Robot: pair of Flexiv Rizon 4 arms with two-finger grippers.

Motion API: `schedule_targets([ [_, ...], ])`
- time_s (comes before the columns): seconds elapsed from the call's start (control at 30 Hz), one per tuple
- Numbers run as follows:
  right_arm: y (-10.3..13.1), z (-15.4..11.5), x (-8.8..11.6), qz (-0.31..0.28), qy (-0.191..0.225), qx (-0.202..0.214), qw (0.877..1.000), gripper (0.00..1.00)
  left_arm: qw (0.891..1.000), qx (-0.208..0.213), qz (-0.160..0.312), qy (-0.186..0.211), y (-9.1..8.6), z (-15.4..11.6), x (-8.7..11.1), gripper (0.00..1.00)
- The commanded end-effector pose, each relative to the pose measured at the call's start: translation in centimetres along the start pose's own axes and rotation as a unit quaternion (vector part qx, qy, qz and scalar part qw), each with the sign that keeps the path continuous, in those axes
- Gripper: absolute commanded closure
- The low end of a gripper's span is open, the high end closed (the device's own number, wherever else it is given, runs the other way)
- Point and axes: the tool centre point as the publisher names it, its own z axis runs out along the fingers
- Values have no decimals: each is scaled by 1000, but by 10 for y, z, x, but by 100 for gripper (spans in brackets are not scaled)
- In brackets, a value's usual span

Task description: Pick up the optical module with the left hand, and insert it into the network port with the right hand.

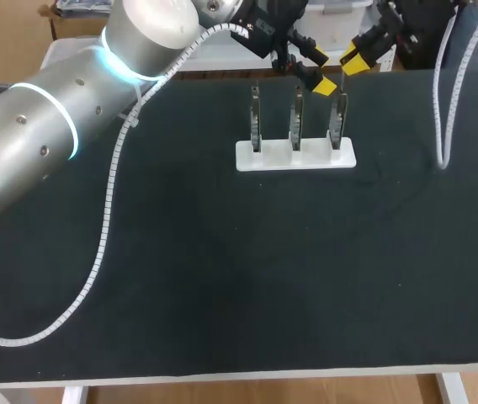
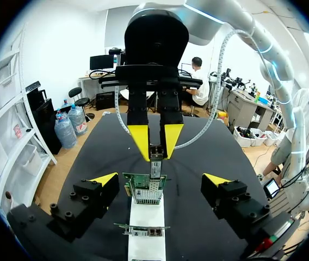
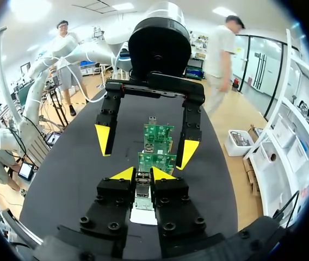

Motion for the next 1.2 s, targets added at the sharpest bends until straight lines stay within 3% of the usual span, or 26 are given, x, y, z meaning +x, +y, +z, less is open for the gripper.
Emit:
schedule_targets([
  [0.03,-8,1,3,0,0,-125,992,100,1000,24,-1,5,10,2,-4,0],
  [1.2,-7,0,5,3,5,-119,993,100,1000,24,-1,5,10,2,-4,0],
])
